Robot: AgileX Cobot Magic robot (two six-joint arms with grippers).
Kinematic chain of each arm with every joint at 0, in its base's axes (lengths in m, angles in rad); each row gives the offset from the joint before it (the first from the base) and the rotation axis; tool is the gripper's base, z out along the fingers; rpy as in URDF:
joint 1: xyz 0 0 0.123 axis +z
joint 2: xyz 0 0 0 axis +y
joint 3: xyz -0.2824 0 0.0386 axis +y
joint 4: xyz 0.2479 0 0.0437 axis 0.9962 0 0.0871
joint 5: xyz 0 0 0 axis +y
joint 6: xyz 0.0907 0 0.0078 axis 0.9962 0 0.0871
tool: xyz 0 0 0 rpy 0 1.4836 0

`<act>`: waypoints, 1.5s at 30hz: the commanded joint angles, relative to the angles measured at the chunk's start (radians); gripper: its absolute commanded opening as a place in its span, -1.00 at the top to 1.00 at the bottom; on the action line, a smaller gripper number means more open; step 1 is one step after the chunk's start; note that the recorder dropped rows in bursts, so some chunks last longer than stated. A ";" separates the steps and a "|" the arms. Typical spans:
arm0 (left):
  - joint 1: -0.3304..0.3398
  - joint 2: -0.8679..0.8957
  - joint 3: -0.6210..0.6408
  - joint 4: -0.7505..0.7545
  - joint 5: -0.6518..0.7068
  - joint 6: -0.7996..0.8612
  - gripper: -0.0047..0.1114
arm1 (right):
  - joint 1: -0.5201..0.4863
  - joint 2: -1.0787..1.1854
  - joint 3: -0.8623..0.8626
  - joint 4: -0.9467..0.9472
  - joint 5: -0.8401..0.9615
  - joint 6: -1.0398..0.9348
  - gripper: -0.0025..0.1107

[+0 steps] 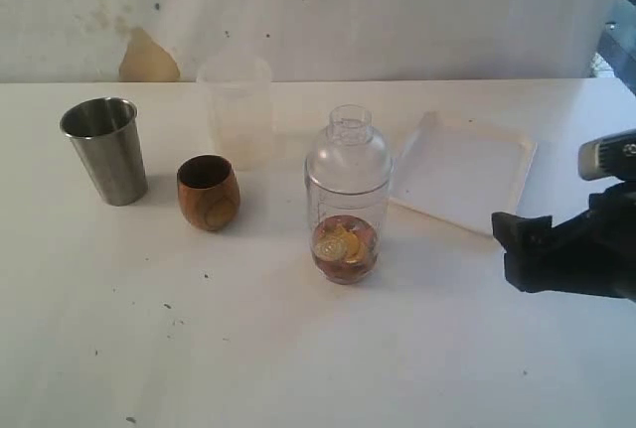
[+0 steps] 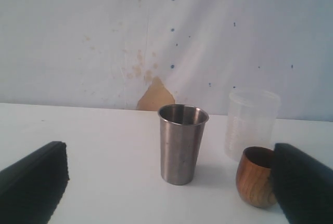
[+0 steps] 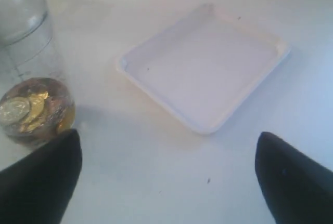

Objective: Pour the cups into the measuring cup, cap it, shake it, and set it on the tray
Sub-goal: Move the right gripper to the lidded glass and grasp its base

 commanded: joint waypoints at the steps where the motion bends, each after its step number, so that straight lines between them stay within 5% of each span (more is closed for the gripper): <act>1: -0.005 -0.002 0.005 0.000 -0.005 -0.002 -0.89 | 0.069 0.027 0.035 -0.211 -0.206 0.161 -0.51; 6: -0.005 -0.002 0.005 0.000 -0.005 -0.002 -0.89 | 0.136 0.104 0.099 -0.704 -0.453 0.588 -0.51; 13: -0.005 -0.002 0.005 0.000 -0.005 -0.002 -0.89 | 0.136 0.302 0.132 -0.885 -0.778 0.640 -0.51; 22: -0.005 -0.002 0.005 0.000 -0.005 -0.002 -0.89 | 0.136 0.630 0.086 -0.854 -1.045 0.640 -0.51; 31: -0.005 -0.002 0.005 0.000 -0.005 -0.002 -0.89 | 0.136 0.774 -0.061 -0.847 -1.041 0.654 -0.69; 45: -0.005 -0.002 0.005 0.000 -0.005 -0.002 -0.89 | 0.136 0.903 -0.195 -0.843 -1.033 0.656 -0.70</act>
